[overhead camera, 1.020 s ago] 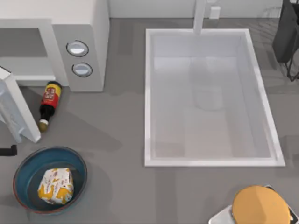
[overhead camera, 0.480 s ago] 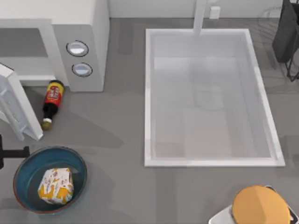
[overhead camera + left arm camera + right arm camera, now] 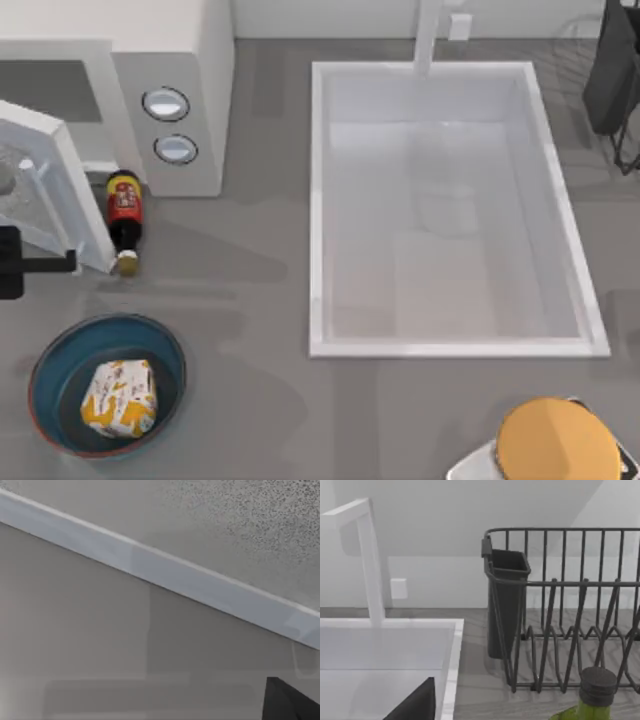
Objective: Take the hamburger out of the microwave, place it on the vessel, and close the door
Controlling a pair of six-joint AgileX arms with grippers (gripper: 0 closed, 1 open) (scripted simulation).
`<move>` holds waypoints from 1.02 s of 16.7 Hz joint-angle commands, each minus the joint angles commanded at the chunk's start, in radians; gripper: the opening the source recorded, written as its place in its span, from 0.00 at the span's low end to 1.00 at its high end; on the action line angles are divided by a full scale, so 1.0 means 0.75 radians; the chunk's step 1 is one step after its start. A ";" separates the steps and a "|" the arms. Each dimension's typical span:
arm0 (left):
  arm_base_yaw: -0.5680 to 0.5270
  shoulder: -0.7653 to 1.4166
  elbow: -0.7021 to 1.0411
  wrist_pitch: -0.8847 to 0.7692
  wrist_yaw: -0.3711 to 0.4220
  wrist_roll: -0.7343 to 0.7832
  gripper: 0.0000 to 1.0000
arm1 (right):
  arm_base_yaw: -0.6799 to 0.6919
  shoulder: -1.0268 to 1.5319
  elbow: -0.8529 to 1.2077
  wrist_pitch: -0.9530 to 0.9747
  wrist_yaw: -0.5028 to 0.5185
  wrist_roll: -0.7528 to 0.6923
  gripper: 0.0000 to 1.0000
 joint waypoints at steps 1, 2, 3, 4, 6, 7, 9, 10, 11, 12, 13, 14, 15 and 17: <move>-0.005 0.066 0.038 0.027 -0.003 -0.003 0.00 | 0.000 0.000 0.000 0.000 0.000 0.000 1.00; -0.010 0.126 0.073 0.052 -0.007 -0.006 0.00 | 0.000 0.000 0.000 0.000 0.000 0.000 1.00; -0.015 0.175 0.103 0.074 -0.009 -0.008 0.00 | 0.000 0.000 0.000 0.000 0.000 0.000 1.00; -0.019 0.211 0.126 0.091 -0.012 -0.010 0.00 | 0.000 0.000 0.000 0.000 0.000 0.000 1.00; -0.022 0.243 0.148 0.107 -0.014 -0.012 0.00 | 0.000 0.000 0.000 0.000 0.000 0.000 1.00; -0.022 0.243 0.148 0.107 -0.014 -0.012 0.00 | 0.000 0.000 0.000 0.000 0.000 0.000 1.00; -0.015 0.237 0.143 0.104 -0.013 -0.012 0.00 | 0.000 0.000 0.000 0.000 0.000 0.000 1.00; -0.012 0.238 0.146 0.105 -0.013 -0.009 0.00 | 0.000 0.000 0.000 0.000 0.000 0.000 1.00; 0.005 0.248 0.163 0.104 -0.011 0.003 0.00 | 0.000 0.000 0.000 0.000 0.000 0.000 1.00; 0.036 0.270 0.191 0.102 -0.008 0.023 0.00 | 0.000 0.000 0.000 0.000 0.000 0.000 1.00; 0.071 0.301 0.229 0.098 -0.005 0.043 0.00 | 0.000 0.000 0.000 0.000 0.000 0.000 1.00; 0.097 0.340 0.273 0.093 -0.002 0.061 0.00 | 0.000 0.000 0.000 0.000 0.000 0.000 1.00; 0.111 0.388 0.323 0.089 -0.001 0.075 0.00 | 0.000 0.000 0.000 0.000 0.000 0.000 1.00; 0.098 0.493 0.443 0.086 -0.005 0.080 0.00 | 0.000 0.000 0.000 0.000 0.000 0.000 1.00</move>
